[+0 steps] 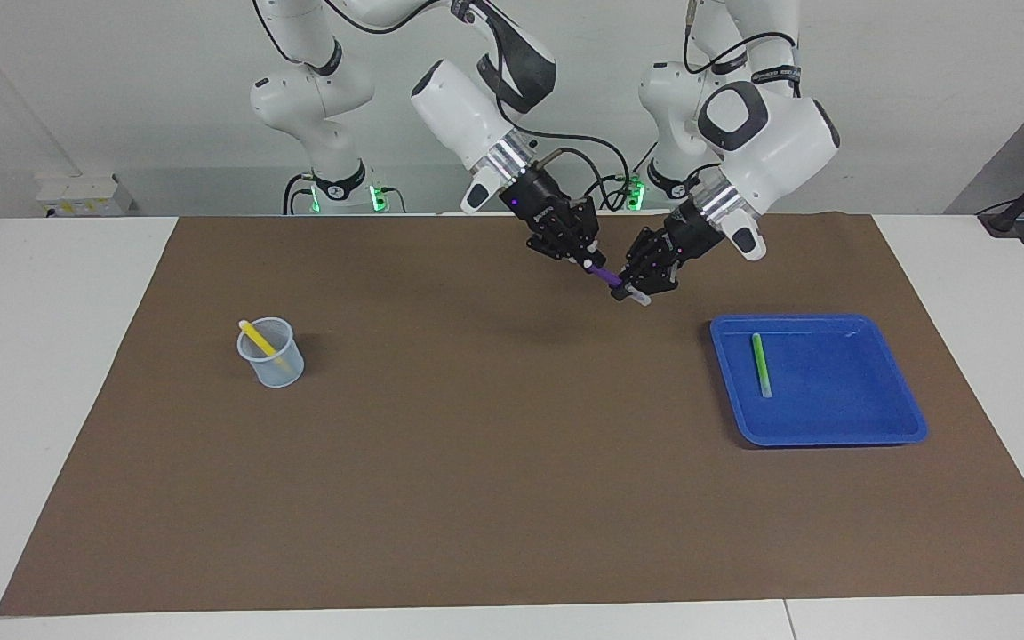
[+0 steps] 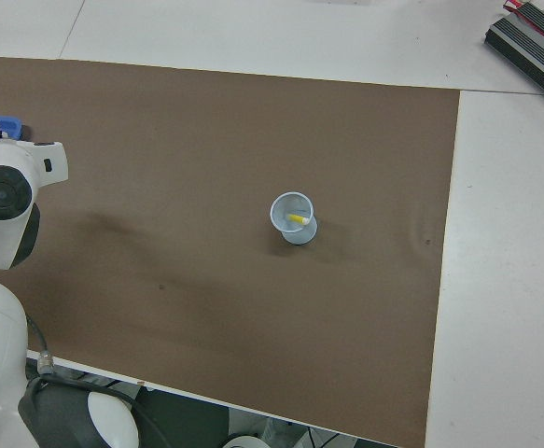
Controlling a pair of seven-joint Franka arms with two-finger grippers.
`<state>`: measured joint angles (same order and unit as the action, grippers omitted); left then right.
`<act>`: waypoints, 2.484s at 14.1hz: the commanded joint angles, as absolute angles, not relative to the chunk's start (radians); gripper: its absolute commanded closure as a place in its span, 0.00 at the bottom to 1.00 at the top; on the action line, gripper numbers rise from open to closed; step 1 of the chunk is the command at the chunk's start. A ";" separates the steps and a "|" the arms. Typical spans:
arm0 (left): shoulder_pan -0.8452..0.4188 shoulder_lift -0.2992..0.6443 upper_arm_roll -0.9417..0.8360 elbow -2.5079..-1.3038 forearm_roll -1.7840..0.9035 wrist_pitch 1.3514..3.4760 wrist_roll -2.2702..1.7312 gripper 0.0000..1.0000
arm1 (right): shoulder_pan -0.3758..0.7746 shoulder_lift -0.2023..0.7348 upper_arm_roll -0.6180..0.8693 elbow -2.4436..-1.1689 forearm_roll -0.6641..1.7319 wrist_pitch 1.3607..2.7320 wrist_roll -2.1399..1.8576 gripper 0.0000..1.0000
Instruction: Right arm passes pens to left for tray arrangement
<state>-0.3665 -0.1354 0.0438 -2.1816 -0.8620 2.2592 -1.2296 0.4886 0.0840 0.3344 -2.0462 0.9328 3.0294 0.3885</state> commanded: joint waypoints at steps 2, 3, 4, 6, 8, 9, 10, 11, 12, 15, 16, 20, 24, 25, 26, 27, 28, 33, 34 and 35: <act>-0.370 -0.187 0.055 -2.209 -0.870 2.206 -1.230 1.00 | 0.476 0.080 0.336 -2.031 1.032 3.034 0.391 0.09; -0.370 -0.187 0.057 -2.209 -0.867 2.206 -1.226 1.00 | 0.474 0.075 0.334 -2.029 1.054 3.031 0.388 0.00; -0.368 -0.187 0.057 -2.209 -0.865 2.203 -1.226 1.00 | 0.472 0.071 0.334 -2.029 1.054 3.030 0.390 0.00; -0.354 -0.187 0.058 -2.201 -0.855 2.175 -1.203 1.00 | 0.468 0.069 0.334 -2.029 1.054 3.022 0.382 0.00; -0.321 -0.187 0.060 -2.189 -0.824 2.136 -1.142 1.00 | 0.447 0.063 0.328 -2.031 1.046 2.955 0.339 0.00; -0.301 -0.186 0.060 -2.177 -0.809 2.100 -1.100 1.00 | 0.418 0.052 0.327 -2.033 1.043 2.891 0.274 0.00; -0.276 -0.184 0.060 -2.168 -0.790 2.059 -1.050 1.00 | 0.385 0.046 0.327 -2.034 1.039 2.826 0.203 0.00; -0.246 -0.186 0.058 -2.163 -0.775 2.024 -0.982 1.00 | 0.347 0.035 0.327 -2.034 1.037 2.763 0.140 0.00; -0.221 -0.186 0.060 -2.161 -0.761 1.985 -0.910 1.00 | 0.310 0.028 0.327 -2.033 1.035 2.700 0.088 0.00; -0.173 -0.184 0.058 -2.131 -0.648 1.884 -0.725 1.00 | 0.212 0.015 0.325 -2.033 0.973 2.542 -0.053 0.00; -0.172 -0.183 0.060 -2.129 -0.603 1.869 -0.660 1.00 | 0.174 0.012 0.325 -2.033 0.904 2.477 -0.090 0.00; -0.106 -0.176 0.061 -2.123 -0.468 1.809 -0.375 1.00 | 0.022 -0.005 0.325 -2.028 0.600 2.216 -0.283 0.00; -0.045 -0.120 0.061 -2.085 -0.330 1.801 -0.146 1.00 | -0.127 -0.017 0.325 -2.007 0.346 2.037 -0.500 0.00; -0.031 -0.101 0.060 -2.076 -0.298 1.805 -0.102 1.00 | -0.158 -0.021 0.324 -2.003 0.274 1.993 -0.535 0.00; -0.025 -0.085 0.061 -2.059 -0.267 1.812 -0.054 1.00 | -0.181 -0.025 0.324 -2.002 0.193 1.967 -0.570 0.00; -0.011 -0.062 0.061 -2.043 -0.241 1.813 -0.014 1.00 | -0.195 -0.031 0.325 -2.005 0.107 1.953 -0.606 0.00; 0.007 -0.040 0.060 -2.024 -0.214 1.816 0.023 1.00 | -0.208 -0.038 0.324 -2.019 0.045 1.947 -0.632 0.00; 0.052 0.031 0.061 -2.005 -0.129 1.904 0.153 1.00 | -0.325 -0.057 0.325 -2.081 -0.055 1.931 -0.807 0.00; 0.066 0.047 0.060 -2.005 -0.123 1.923 0.164 1.00 | -0.356 -0.057 0.324 -2.109 -0.057 1.940 -0.821 0.05; 0.071 0.063 0.061 -2.005 -0.121 1.942 0.179 1.00 | -0.380 -0.057 0.325 -2.153 -0.057 1.978 -0.827 0.09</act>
<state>0.0517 0.0264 0.0683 -2.0261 -0.1461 1.9127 0.1445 -0.3236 -0.0262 0.3103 -2.0612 -0.0386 1.9273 -0.7903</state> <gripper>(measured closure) 0.819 0.022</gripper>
